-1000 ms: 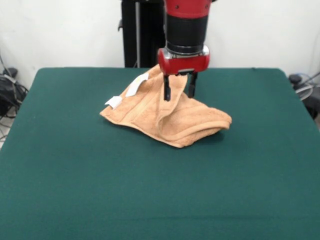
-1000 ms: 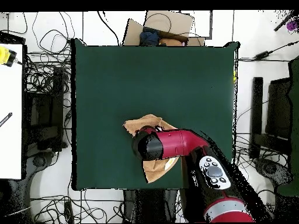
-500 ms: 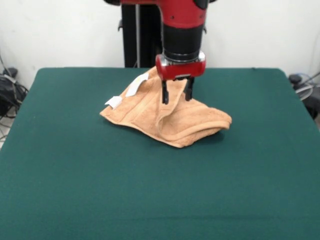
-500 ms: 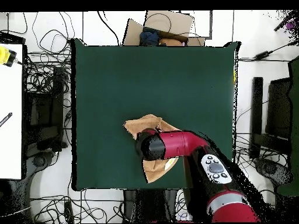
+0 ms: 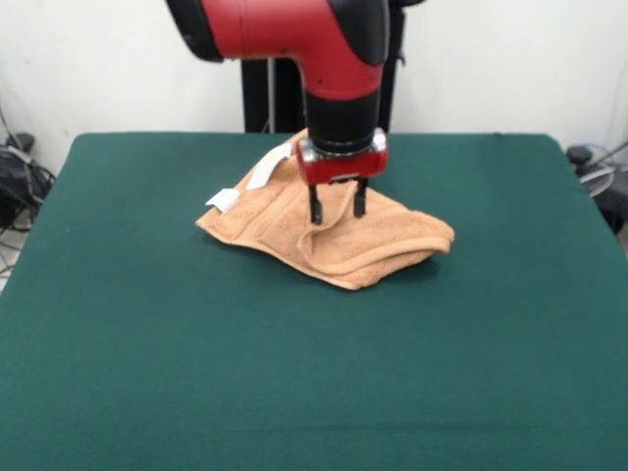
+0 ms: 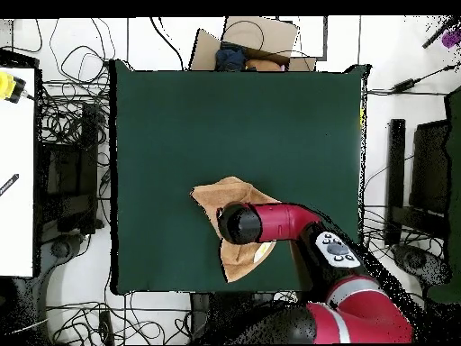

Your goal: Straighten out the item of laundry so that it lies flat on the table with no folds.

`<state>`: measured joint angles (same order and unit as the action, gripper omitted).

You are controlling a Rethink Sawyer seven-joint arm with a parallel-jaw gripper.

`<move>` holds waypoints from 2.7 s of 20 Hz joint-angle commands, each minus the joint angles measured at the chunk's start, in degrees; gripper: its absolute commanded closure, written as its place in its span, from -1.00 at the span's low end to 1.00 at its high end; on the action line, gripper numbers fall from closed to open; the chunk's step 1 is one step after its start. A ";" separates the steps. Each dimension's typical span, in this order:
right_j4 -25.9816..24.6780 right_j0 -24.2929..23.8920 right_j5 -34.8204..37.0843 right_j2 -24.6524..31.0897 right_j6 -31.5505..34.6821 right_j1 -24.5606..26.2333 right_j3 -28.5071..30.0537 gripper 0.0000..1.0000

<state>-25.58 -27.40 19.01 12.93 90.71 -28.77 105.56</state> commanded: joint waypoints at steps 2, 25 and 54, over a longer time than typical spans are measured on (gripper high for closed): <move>-3.07 -0.69 -0.94 1.05 1.55 4.35 -5.55 -1.00; -3.39 0.55 -2.44 0.21 3.30 2.98 -3.67 1.00; 5.06 0.73 9.54 4.07 2.32 -15.34 7.14 -1.00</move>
<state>-21.92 -24.45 28.02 13.15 90.71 -45.92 109.22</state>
